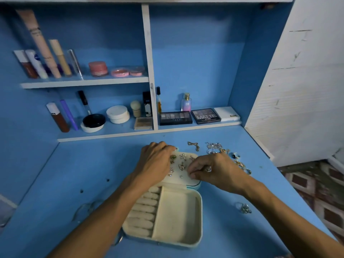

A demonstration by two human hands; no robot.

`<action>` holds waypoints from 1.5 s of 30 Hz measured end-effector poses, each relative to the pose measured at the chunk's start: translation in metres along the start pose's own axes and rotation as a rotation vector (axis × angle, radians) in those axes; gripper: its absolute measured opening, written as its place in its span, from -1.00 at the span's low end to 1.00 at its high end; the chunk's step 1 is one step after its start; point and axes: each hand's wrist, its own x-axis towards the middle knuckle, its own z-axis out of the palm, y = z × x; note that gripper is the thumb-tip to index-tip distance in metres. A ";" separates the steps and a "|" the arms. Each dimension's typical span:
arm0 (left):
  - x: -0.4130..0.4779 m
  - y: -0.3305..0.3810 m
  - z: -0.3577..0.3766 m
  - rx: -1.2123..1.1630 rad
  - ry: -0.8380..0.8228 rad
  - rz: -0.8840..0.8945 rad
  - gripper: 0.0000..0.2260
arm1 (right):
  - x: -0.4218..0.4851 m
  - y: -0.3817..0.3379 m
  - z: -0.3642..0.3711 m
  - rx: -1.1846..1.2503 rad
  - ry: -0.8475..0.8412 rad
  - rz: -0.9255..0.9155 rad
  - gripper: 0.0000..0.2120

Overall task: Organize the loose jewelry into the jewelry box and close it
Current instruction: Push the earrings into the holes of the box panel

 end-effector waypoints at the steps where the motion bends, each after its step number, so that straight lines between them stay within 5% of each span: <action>1: -0.001 -0.002 0.000 -0.001 -0.002 -0.015 -0.60 | 0.000 -0.001 -0.001 -0.010 -0.008 -0.010 -0.85; 23: -0.016 -0.023 0.001 -0.213 0.070 -0.127 -0.66 | 0.004 0.004 -0.009 -0.086 -0.125 -0.036 -0.83; 45: -0.052 -0.055 -0.006 -0.395 0.367 -0.152 -0.72 | 0.021 -0.006 -0.017 0.084 -0.106 0.050 -0.75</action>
